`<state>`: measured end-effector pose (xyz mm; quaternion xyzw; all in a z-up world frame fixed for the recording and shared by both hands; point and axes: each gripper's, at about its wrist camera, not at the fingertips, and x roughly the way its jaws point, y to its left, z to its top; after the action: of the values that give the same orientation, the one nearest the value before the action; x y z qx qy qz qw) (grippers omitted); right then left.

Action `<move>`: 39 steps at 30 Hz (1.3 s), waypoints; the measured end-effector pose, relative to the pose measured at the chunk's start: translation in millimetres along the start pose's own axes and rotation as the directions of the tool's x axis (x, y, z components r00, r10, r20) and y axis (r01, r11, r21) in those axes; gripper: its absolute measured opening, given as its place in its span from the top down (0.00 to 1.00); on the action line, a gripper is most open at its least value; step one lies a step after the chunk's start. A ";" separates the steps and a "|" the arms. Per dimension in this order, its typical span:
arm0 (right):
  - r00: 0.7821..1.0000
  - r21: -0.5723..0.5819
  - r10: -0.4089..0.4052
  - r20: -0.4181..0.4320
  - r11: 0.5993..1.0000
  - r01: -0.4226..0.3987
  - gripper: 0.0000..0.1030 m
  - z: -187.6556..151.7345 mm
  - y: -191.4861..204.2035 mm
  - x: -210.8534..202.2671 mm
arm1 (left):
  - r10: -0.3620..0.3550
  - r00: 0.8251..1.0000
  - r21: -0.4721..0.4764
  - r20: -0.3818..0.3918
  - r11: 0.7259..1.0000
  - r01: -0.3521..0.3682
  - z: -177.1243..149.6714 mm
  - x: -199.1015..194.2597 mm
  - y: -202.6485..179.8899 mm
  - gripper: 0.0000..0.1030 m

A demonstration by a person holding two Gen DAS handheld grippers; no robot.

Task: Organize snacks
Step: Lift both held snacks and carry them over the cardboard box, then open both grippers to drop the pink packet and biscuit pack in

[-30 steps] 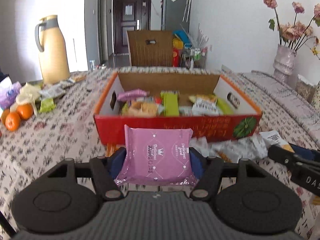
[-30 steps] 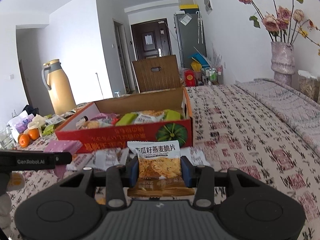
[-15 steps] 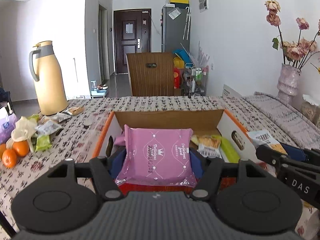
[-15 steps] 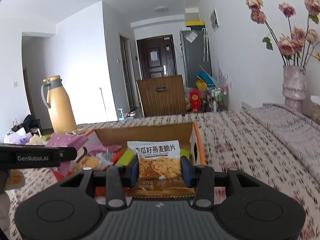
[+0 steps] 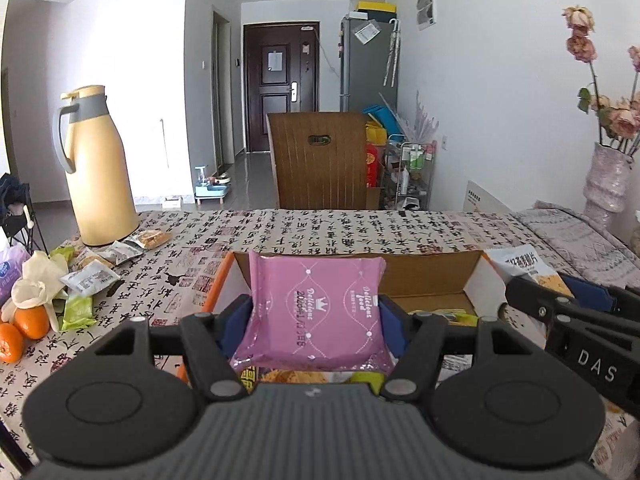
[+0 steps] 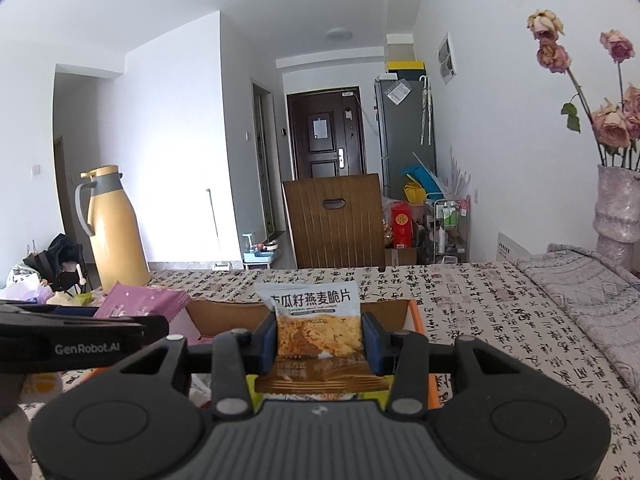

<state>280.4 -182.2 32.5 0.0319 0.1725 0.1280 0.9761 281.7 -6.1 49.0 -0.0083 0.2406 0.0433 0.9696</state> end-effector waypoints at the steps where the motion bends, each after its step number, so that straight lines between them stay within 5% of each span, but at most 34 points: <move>1: 1.000 0.002 0.001 -0.007 1.000 -0.001 0.60 -0.7 0.9 4.0 | 0.003 1.000 -0.005 -0.003 1.000 -0.003 -0.9 4.3 0.7 0.35; 16: 0.991 0.002 0.002 -0.134 1.000 -0.002 0.59 -28.2 1.3 38.8 | -0.014 0.999 -0.017 -0.045 1.000 0.013 -24.2 35.8 11.1 0.32; 21: 0.988 0.014 -0.001 -0.152 1.000 0.003 0.57 -31.4 -1.8 39.5 | -0.017 0.999 -0.021 -0.037 1.000 0.016 -26.2 34.1 12.3 0.16; 23: 0.989 0.017 0.003 -0.147 1.000 -0.001 0.50 -31.0 -2.4 37.1 | 0.003 1.000 -0.025 -0.018 1.000 -0.003 -25.9 29.8 12.8 0.07; 26: 0.992 0.020 -0.002 -0.126 1.000 0.005 0.27 -29.3 -2.6 31.3 | 0.013 1.000 -0.036 0.000 0.999 -0.013 -24.9 24.9 13.7 0.00; 31: 0.996 0.038 -0.007 -0.090 0.999 0.010 0.01 -25.8 -5.2 22.3 | 0.017 1.000 -0.044 0.003 0.999 -0.017 -23.6 23.3 15.0 0.00; 39: 0.996 0.039 -0.011 -0.084 0.999 0.014 0.00 -23.6 -6.7 20.9 | 0.016 1.000 -0.043 0.019 0.999 -0.016 -20.9 18.0 14.4 0.00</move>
<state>292.8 -182.8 2.8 0.0446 0.2158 0.1198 0.9680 286.6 8.9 22.1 -0.0270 0.2304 0.0563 0.9711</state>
